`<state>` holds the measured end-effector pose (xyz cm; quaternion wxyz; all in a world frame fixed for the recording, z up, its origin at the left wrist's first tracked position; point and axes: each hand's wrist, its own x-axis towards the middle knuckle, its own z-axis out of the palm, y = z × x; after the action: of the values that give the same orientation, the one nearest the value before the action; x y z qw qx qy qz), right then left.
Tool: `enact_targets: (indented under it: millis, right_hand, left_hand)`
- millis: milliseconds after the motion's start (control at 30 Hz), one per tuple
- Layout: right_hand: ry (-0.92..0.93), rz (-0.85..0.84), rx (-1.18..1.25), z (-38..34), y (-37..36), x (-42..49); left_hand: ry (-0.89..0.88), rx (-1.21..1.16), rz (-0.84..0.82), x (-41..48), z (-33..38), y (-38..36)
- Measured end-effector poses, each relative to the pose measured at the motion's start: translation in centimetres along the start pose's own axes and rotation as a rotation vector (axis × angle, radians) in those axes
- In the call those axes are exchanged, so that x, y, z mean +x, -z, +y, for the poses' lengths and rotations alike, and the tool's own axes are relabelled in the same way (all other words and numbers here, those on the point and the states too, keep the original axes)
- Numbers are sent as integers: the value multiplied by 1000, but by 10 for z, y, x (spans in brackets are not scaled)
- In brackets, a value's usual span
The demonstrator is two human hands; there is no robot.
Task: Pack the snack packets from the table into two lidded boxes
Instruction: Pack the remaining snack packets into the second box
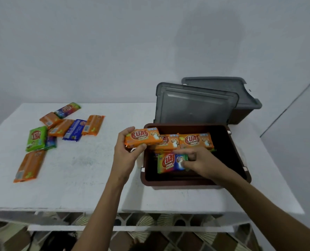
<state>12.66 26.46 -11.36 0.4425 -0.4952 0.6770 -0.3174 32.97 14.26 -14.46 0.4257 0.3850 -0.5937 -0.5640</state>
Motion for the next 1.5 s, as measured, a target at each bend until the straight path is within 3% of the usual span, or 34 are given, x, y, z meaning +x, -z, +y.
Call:
enact_targets:
  millis: [167,233,400,500,600,667,733,833,967,1033,1200,1400,1500]
  right_hand:
    - [-209,-121,100,22,-6,38]
    - [-236,-162,-20,29,-5,49]
    - [-80,-126,-647,32,-16,59]
    - [-86,-217,-671,29,-12,60]
    - [-136,-271,-586,23,9,49]
    - [-108,-141,-421,15,23,37]
    - [-18,24,-26,7,31,23]
    - [40,11,474,1,33,5]
    - [11,62,554,8,42,-14]
    - [-17,106,459,14,53,-25]
    - [-184,149,162,34,60,-31]
    - [-296,61,20,55,45,-2]
    - [-283,2,-404,64,48,11]
  left_hand:
    - [21,17,-7,-3,-4,-2]
    - [18,24,-21,-2,-4,0]
    - [13,72,-41,0,-2,-1]
    - [3,105,-54,0,2,-2]
    - [-17,132,-95,0,8,-5]
    - [-29,132,-138,0,13,-10]
    - [-37,151,-204,-2,19,-18]
    - [-82,196,-352,-9,24,-39]
    - [-180,499,-527,-11,18,-54]
    - [-231,695,-502,-8,12,-50]
    - [-334,891,-199,-3,-1,-33]
    - [-230,872,-131,-11,-14,-28]
    - [-209,839,-107,-14,-14,-31]
